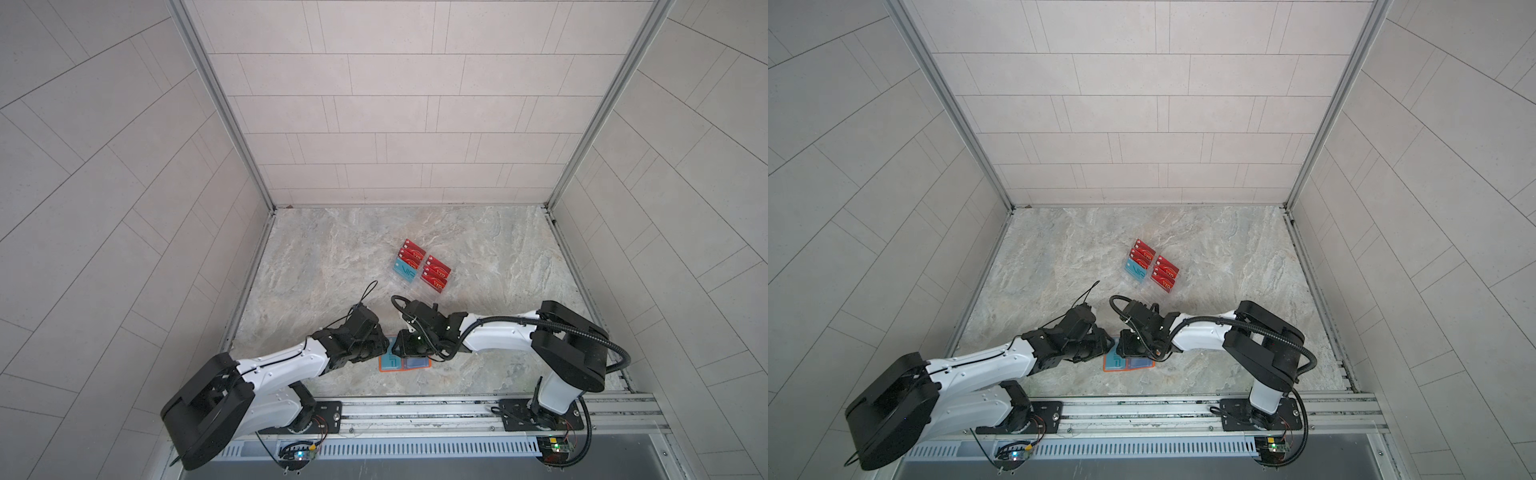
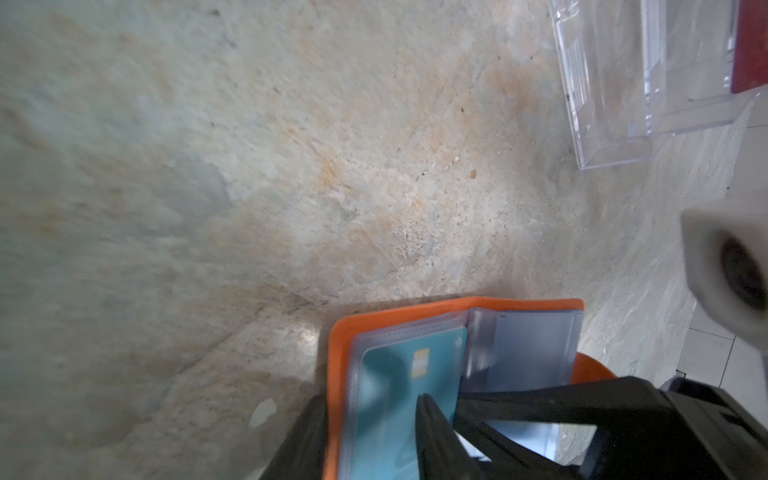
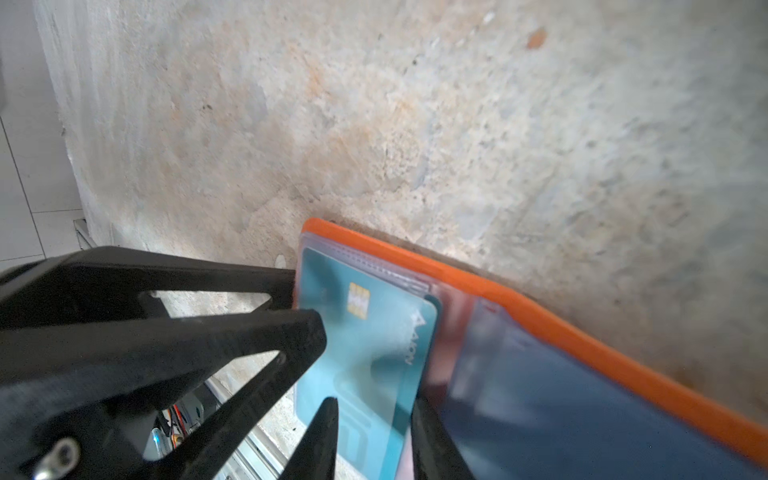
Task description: Put the credit cards into the card holder
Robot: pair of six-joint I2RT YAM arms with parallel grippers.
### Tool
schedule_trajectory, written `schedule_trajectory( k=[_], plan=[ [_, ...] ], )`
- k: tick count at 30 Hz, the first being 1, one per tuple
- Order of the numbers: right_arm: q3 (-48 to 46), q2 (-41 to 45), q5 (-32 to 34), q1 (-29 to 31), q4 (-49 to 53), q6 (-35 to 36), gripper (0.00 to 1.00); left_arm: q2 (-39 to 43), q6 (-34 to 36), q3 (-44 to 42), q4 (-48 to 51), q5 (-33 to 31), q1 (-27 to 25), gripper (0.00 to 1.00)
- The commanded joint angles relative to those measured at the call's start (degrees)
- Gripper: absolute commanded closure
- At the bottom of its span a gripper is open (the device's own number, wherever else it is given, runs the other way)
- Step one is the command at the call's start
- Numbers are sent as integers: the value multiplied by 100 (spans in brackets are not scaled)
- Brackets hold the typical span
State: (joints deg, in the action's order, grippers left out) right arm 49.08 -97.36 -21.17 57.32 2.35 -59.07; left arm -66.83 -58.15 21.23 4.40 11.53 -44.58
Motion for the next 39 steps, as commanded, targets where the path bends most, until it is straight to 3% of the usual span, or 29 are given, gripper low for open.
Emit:
schedule_trajectory(
  k=[1, 8, 15, 26, 32, 39],
  plan=[
    [101, 241, 245, -18, 513, 321, 65, 124, 60, 195, 387, -187, -31, 60],
    [158, 605, 453, -72, 918, 514, 60, 420, 394, 747, 1265, -386, -14, 55],
    [539, 941, 739, -367, 1742, 1320, 59, 609, 677, 1075, 1790, -555, -14, 52],
    [652, 1914, 590, -1940, 2764, 2326, 60, 364, 1557, 1735, 2107, -478, 45, 55],
    [1490, 1395, 499, -2233, 3054, 3245, 62, 81, 1385, 1623, 1641, -300, 57, 56],
    [3203, 12, 306, -2297, 3683, 4141, 68, 114, 1265, 1340, 1527, -435, 55, 56]
  ],
)
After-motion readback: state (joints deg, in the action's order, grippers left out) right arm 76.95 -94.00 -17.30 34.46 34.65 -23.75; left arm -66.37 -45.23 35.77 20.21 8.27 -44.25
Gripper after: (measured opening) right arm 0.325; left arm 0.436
